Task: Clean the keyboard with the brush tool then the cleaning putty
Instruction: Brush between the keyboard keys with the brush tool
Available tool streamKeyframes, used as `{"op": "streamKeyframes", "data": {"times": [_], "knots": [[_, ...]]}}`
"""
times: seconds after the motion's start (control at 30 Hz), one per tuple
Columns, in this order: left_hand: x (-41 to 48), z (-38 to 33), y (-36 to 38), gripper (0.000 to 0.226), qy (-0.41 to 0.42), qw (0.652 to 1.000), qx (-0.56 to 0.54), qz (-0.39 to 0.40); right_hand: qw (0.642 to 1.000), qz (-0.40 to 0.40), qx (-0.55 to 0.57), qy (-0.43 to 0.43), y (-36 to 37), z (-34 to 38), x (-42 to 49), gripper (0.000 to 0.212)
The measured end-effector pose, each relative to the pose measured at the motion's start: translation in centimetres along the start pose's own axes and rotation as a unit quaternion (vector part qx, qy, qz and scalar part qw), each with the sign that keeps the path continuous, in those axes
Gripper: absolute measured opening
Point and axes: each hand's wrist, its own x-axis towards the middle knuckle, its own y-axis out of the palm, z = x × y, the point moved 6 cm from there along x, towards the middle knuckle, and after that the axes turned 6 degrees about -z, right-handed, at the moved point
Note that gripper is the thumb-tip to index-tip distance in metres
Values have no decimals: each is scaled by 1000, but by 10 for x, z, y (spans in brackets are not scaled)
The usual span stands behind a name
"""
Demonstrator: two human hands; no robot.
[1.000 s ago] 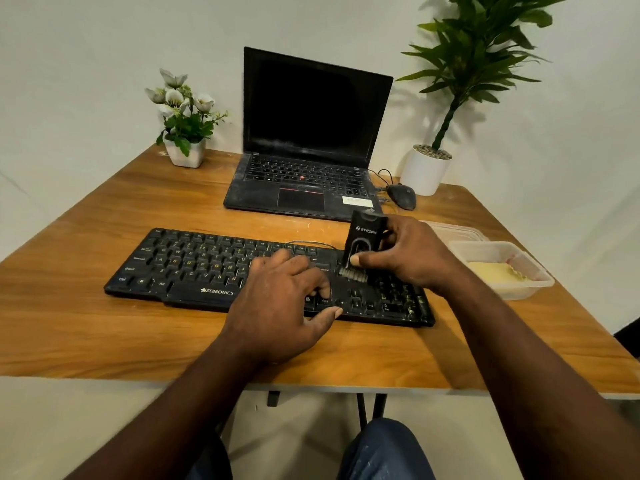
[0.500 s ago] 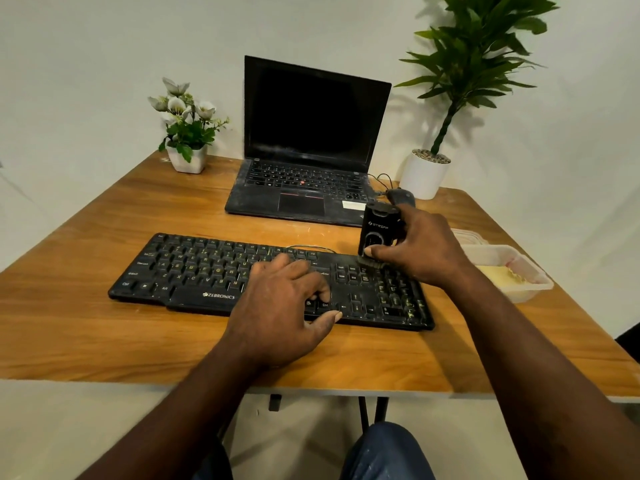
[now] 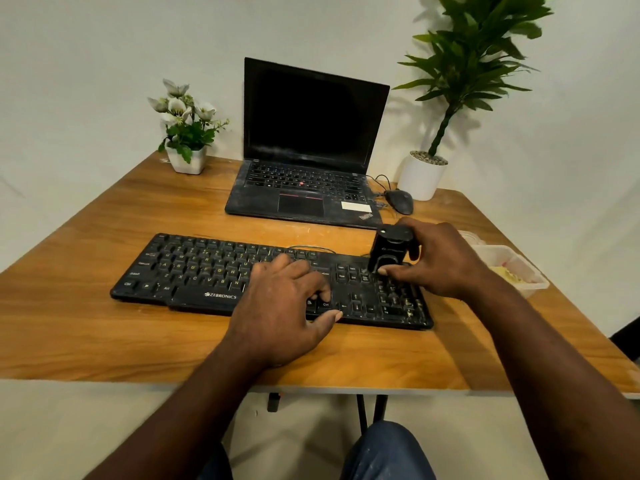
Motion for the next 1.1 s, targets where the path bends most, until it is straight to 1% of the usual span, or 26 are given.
{"op": "streamKeyframes", "data": {"times": [0.1, 0.2, 0.27, 0.33, 0.47, 0.53, 0.6, 0.63, 0.67, 0.73, 0.9, 0.97, 1.1], "knots": [[0, 0, 0, 33, 3, 1000, 1, -2, 1000, -26, 3, -7, 3, 7, 5, 54], [-1, 0, -1, 33, 2, 1000, 4, 1, 998, -35, 18, -47, 25, 29, 9, 57], [0, 0, 0, 33, 2, 1000, 6, 5, 997, -32, -4, -66, 36, 33, 9, 61], [0, 0, -1, 34, 0, 1000, 6, 5, 997, -28, -32, -64, 35, 26, 8, 63], [0, 0, -1, 34, 2, 1000, 0, -2, 994, -15, -85, -59, 18, 5, 3, 53], [0, 0, -1, 33, 3, 1000, -1, -4, 992, -28, -108, -58, 12, 5, 3, 56], [0, 0, -1, 33, 4, 1000, -3, -4, 993, -49, -84, -62, 16, 12, 5, 58], [0, 1, 0, 33, 4, 1000, -2, -4, 994, -51, -63, -68, 21, 18, 5, 55], [0, 0, -1, 33, 4, 1000, 0, -5, 995, -46, -49, -77, 28, 25, 5, 51], [0, 1, -1, 33, 3, 1000, 7, -3, 995, -33, -44, -86, 38, 30, 4, 50], [-1, 1, 0, 32, 0, 1000, 3, -2, 997, -27, -64, -43, 19, 2, -1, 57], [-1, 0, 0, 32, 1, 1000, -1, -4, 996, -24, -72, -43, 9, -3, 0, 60], [0, 1, 0, 31, -1, 1000, -3, -1, 994, -77, -73, -29, 3, 3, 12, 53]]}}
